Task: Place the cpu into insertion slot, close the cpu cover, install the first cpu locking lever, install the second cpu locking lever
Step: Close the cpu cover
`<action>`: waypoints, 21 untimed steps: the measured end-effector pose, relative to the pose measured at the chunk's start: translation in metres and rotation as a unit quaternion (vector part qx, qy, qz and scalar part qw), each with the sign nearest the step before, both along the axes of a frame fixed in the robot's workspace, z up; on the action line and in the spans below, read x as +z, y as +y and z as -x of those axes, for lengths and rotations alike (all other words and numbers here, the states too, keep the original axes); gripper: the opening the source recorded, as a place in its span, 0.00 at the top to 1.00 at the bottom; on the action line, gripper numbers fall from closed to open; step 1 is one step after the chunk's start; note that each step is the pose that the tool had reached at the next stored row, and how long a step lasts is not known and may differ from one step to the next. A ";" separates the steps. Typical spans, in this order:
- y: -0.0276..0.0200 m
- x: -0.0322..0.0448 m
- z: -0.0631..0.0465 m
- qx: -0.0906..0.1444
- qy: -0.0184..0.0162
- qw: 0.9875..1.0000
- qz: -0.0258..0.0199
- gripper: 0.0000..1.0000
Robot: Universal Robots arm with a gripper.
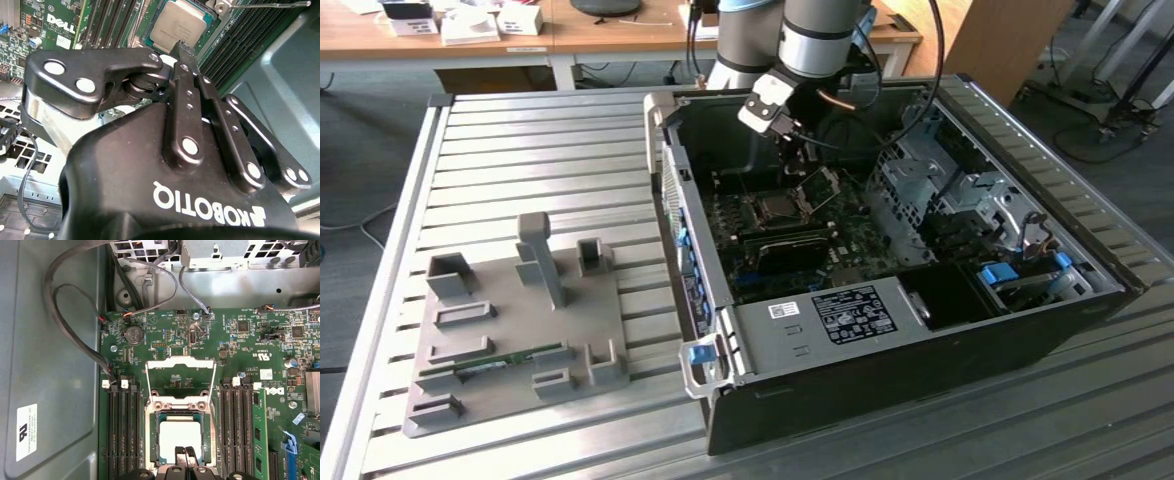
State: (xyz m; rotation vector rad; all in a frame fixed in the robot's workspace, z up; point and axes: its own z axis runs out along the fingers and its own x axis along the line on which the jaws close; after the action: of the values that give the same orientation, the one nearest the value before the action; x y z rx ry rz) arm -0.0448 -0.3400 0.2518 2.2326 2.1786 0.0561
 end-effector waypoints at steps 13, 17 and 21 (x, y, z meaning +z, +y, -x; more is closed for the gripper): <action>0.0000 0.0007 -0.002 0.000 0.000 1.000 0.000 0.89; 0.0000 0.0007 -0.003 0.000 0.000 1.000 0.000 0.89; 0.0000 0.0007 -0.007 0.000 0.000 1.000 0.000 0.89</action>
State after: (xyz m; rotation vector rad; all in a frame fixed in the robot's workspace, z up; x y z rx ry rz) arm -0.0378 -0.3400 0.2525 2.2325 2.1787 0.0561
